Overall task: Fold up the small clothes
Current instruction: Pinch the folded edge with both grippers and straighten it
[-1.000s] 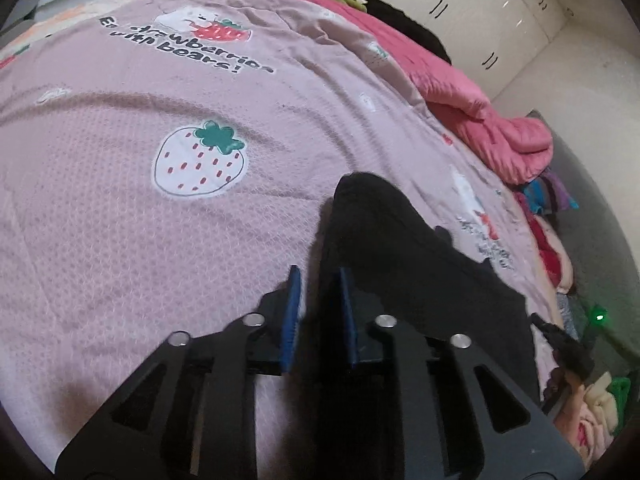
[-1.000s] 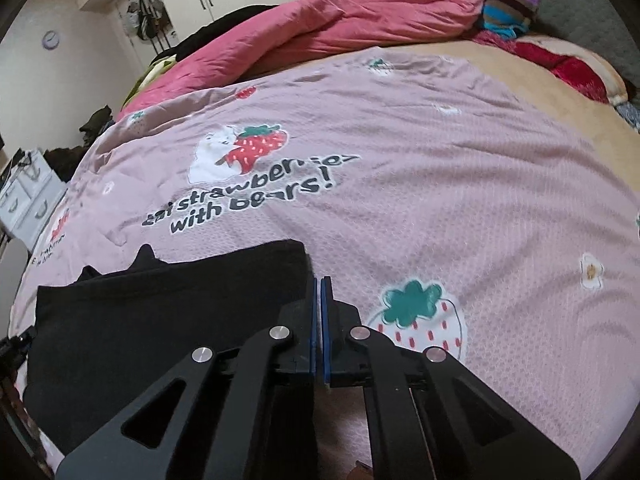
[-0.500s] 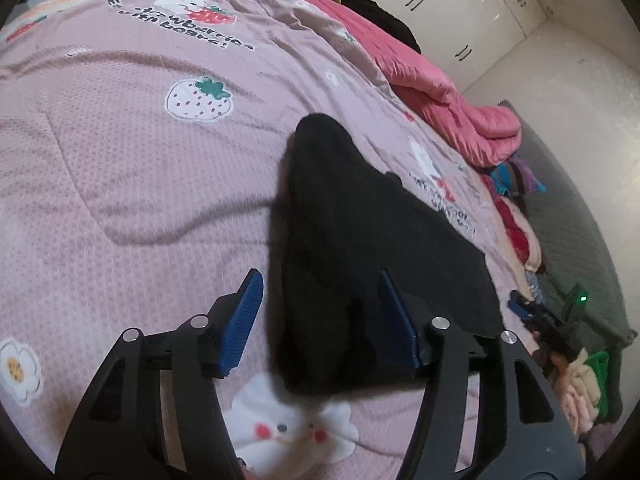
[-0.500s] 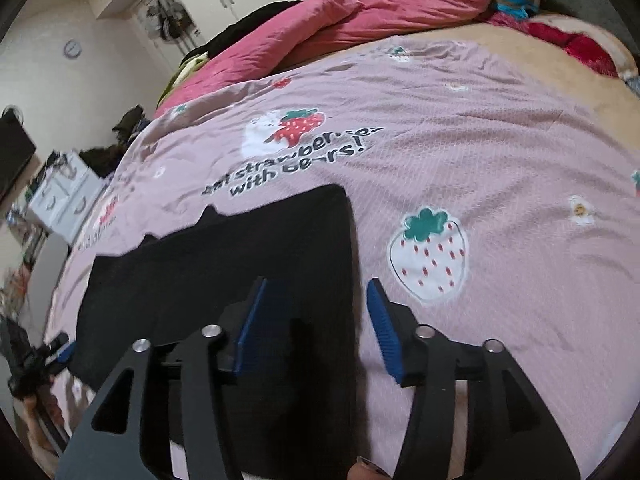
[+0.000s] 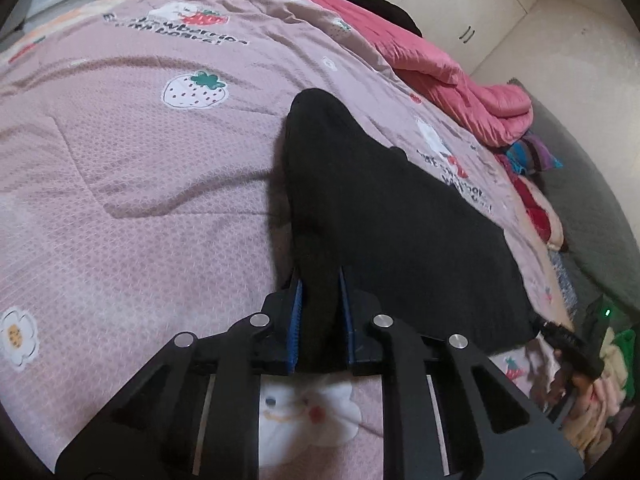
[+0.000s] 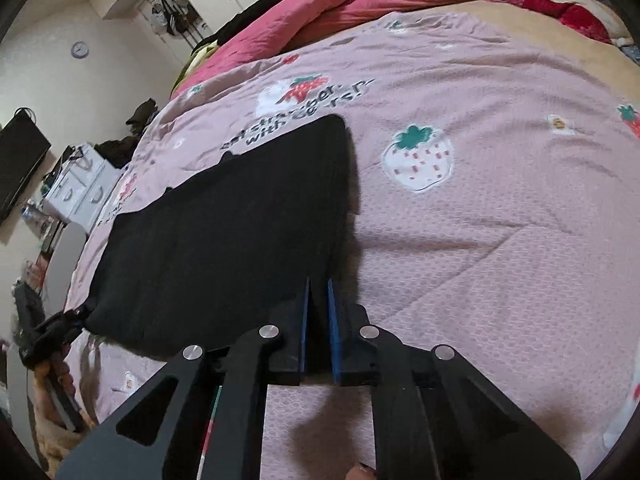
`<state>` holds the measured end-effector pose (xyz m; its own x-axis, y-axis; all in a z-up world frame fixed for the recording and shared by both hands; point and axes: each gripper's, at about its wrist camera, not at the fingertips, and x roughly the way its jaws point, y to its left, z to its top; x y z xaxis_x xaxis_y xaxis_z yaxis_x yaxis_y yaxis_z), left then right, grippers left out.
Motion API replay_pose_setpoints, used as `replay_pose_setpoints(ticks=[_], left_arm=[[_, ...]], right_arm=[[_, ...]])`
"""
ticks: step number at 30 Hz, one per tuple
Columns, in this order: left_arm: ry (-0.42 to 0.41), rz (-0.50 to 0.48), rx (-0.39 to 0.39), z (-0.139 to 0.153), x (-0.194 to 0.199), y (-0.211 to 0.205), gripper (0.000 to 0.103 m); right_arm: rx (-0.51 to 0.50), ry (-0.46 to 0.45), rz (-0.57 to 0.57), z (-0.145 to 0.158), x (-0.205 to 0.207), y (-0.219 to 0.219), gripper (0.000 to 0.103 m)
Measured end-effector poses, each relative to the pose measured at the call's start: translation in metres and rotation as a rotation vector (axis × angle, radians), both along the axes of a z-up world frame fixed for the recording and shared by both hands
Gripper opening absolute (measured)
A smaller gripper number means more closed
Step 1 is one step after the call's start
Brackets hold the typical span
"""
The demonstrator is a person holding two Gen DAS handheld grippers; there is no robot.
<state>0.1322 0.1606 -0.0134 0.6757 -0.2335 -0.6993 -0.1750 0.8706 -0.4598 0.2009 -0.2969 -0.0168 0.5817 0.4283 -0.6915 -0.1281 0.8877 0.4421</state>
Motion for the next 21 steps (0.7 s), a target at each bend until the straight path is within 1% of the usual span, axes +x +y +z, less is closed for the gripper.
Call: replay_pose_setpoints(ticks=[2, 5, 7, 8, 9, 11, 14, 15, 17, 18, 19, 20, 21], left_arm=[[0.004, 0.003, 0.012, 0.000, -0.007, -0.001, 0.009], [0.012, 0.007, 0.015, -0.006, -0.012, 0.000, 0.011], [0.013, 0.018, 0.016, -0.008, -0.015, 0.002, 0.017], [0.015, 0.020, 0.024, -0.007, -0.016, 0.002, 0.018], [0.016, 0.020, 0.033, -0.006, -0.017, 0.001, 0.019], [0.017, 0.019, 0.057, -0.002, -0.019, -0.002, 0.020], [0.022, 0.010, 0.100, 0.002, -0.022, -0.008, 0.021], [0.023, 0.009, 0.111, 0.003, -0.022, -0.009, 0.023], [0.025, 0.006, 0.143, 0.006, -0.024, -0.014, 0.027], [0.026, 0.006, 0.153, 0.007, -0.025, -0.015, 0.028], [0.027, 0.005, 0.165, 0.008, -0.026, -0.016, 0.030], [0.025, 0.004, 0.173, 0.009, -0.027, -0.017, 0.030], [0.024, 0.005, 0.182, 0.010, -0.028, -0.018, 0.032]], right_arm=[[0.011, 0.001, -0.020, 0.000, -0.005, -0.004, 0.008], [-0.023, 0.024, -0.038, -0.010, -0.009, -0.002, 0.008], [-0.064, 0.018, -0.044, -0.011, -0.011, 0.003, 0.009], [-0.088, 0.007, -0.046, -0.009, -0.012, 0.006, 0.010], [-0.105, 0.001, -0.050, -0.008, -0.013, 0.007, 0.011], [-0.127, -0.009, -0.057, -0.009, -0.016, 0.009, 0.016], [-0.156, -0.028, -0.067, -0.008, -0.022, 0.010, 0.019], [-0.163, -0.036, -0.068, -0.007, -0.024, 0.011, 0.020], [-0.188, -0.057, -0.070, -0.005, -0.028, 0.014, 0.028], [-0.202, -0.072, -0.075, -0.003, -0.032, 0.015, 0.030], [-0.207, -0.081, -0.078, -0.002, -0.035, 0.015, 0.037], [-0.211, -0.088, -0.081, -0.001, -0.037, 0.016, 0.046], [-0.212, -0.102, -0.084, 0.001, -0.041, 0.016, 0.047]])
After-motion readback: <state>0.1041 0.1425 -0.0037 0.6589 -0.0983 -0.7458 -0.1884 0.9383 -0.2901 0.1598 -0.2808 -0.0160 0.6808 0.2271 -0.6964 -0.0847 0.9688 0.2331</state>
